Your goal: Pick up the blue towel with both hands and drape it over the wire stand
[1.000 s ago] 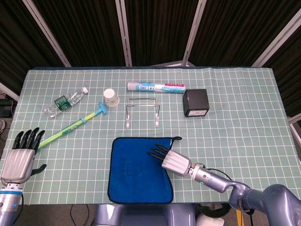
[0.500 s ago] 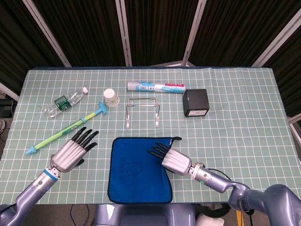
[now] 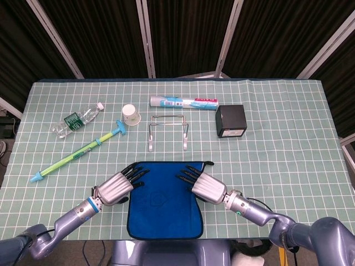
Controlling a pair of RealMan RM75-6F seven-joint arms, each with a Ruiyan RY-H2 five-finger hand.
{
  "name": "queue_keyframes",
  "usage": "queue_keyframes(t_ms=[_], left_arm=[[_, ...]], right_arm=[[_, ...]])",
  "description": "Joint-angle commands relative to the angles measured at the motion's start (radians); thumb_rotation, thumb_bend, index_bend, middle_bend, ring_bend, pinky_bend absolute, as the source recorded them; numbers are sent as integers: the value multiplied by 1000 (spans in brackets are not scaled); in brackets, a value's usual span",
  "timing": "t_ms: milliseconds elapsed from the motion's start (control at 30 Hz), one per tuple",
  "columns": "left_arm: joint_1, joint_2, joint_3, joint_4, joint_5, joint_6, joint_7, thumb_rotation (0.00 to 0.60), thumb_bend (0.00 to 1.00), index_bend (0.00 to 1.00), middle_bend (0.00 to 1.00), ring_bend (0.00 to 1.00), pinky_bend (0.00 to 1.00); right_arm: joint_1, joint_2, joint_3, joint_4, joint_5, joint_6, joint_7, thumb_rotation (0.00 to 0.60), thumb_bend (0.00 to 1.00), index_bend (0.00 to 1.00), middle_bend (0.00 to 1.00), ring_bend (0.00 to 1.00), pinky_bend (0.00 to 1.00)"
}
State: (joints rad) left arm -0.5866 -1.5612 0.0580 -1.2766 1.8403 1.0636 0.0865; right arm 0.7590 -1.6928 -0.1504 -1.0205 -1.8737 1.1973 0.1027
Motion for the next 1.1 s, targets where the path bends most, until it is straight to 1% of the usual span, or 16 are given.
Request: queue_keyframes(t_ms=[33,233,667,867,1100], left_arm=[[-8,-14,7,11,-3,-5,-3,600,220,312,0,0,0],[-19,-36,16,30,-19,-21,27,600,225,312,0,0,0],[-13,-24,35,48,-53,-4,30,600,237,312,0,0,0],[-31,-75,35,77,-61,-21,28,600,237,312,0,0,0],[-40,-90,34,79,-72,-20,46,600,240,312,0,0,0]], right_arm=[[0,1,0,1,1,0,1,600,448,814,64,0,0],[-3,0,1,4,4,-1,-4,600,449,819,63,0,0],[-6,-9,-1,19,6,4,8,600,450,815,64,0,0],[-8,-16,-4,19,1,9,7,600,450,792,63,0,0],[-9,-13,-6,18,1,9,4,600,448,794,64,0,0]])
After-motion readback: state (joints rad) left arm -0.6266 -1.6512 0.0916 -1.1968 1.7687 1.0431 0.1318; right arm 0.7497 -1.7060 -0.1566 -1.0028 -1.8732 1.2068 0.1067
